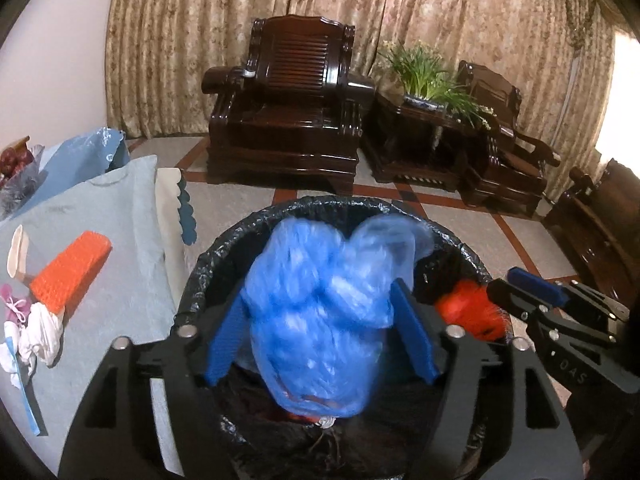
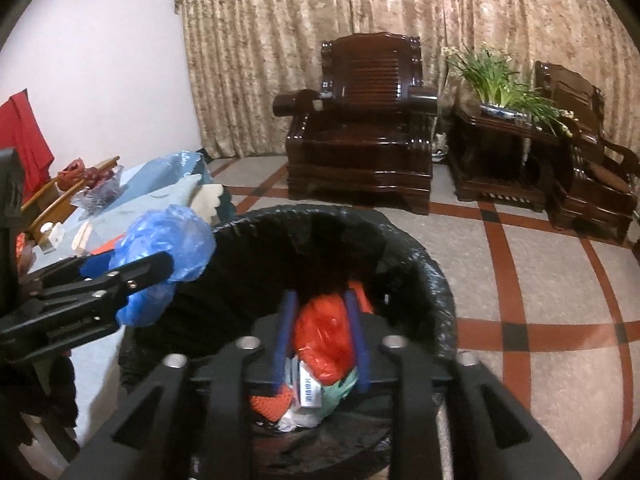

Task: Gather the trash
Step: 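Open both grippers over the bin to drop the blue and red bags, then move both grippers back over the table toward the remaining trash, then grasp the white crumpled plastic bag with the right gripper, then grasp the blue lotion tube with left while right holds the white bag, then carry the blue tube and white bag over the bin with both grippers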

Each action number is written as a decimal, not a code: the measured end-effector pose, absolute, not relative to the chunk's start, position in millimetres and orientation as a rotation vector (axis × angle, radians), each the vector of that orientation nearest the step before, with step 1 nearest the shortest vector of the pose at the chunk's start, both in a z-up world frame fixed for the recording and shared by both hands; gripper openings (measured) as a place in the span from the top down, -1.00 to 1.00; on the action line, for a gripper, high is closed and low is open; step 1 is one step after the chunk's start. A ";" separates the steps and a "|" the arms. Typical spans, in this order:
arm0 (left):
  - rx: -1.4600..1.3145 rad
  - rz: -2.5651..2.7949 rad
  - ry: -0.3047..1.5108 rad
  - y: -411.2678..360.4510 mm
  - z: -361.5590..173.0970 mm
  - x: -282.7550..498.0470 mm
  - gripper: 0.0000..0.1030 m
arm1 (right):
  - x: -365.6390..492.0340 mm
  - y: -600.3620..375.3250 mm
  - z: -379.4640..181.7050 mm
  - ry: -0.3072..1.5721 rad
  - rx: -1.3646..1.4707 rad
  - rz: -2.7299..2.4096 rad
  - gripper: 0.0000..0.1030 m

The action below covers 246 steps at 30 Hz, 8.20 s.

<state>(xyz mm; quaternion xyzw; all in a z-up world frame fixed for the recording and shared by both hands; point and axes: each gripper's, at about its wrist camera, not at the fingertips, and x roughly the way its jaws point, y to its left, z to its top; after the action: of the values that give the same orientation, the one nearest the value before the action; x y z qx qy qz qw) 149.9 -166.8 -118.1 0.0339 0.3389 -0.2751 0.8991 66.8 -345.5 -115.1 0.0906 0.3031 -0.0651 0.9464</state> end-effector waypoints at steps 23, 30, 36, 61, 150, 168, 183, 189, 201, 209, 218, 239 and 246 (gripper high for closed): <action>0.033 -0.335 0.594 -40.8 -74.6 139.3 -0.74 | 74.6 -286.3 -87.7 0.537 0.188 -0.050 -0.88; 0.019 -0.189 0.563 22.0 -64.0 134.6 -0.74 | 94.6 -230.8 -84.1 0.534 0.151 0.074 -0.88; 0.001 -0.085 0.565 72.3 -64.6 131.7 -0.74 | 108.2 -192.2 -82.0 0.535 0.121 0.152 -0.88; -0.054 0.146 0.624 189.4 -105.3 141.7 -0.74 | 191.9 -42.6 -129.3 0.639 0.049 0.326 -0.67; -0.122 0.064 0.816 159.1 -172.4 184.7 0.42 | 192.6 -57.6 -175.7 0.821 0.101 0.414 0.49; -0.130 -0.007 0.800 145.6 -153.0 166.7 0.93 | 189.6 -57.2 -167.6 0.808 0.090 0.417 0.49; -0.074 0.027 0.831 149.8 -168.2 197.6 0.91 | 193.4 -57.4 -172.4 0.825 0.096 0.408 0.49; -0.086 0.014 0.842 148.7 -172.3 203.2 0.96 | 200.0 -53.1 -176.3 0.838 0.089 0.408 0.49; -0.088 0.012 0.812 145.8 -164.0 197.9 0.96 | 198.4 -53.3 -171.3 0.822 0.087 0.408 0.54; -0.108 -0.015 0.750 143.8 -134.8 177.5 0.96 | 187.7 -57.8 -144.0 0.753 0.087 0.431 0.54; -0.101 -0.044 0.689 129.6 -101.3 153.0 0.96 | 171.0 -62.5 -114.3 0.687 0.087 0.451 0.54; -0.055 -0.197 0.608 45.0 -60.8 125.1 0.97 | 120.6 -132.5 -69.8 0.573 0.101 0.349 0.54; -0.018 -0.274 0.579 1.9 -51.4 119.5 0.96 | 105.6 -171.2 -62.2 0.542 0.122 0.279 0.54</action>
<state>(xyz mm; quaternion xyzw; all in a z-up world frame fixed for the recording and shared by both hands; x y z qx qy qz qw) 119.5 1.9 -51.4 -0.0090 0.2848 -0.1345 0.9491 105.6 -171.2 -62.2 0.0599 0.2668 0.1372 0.9520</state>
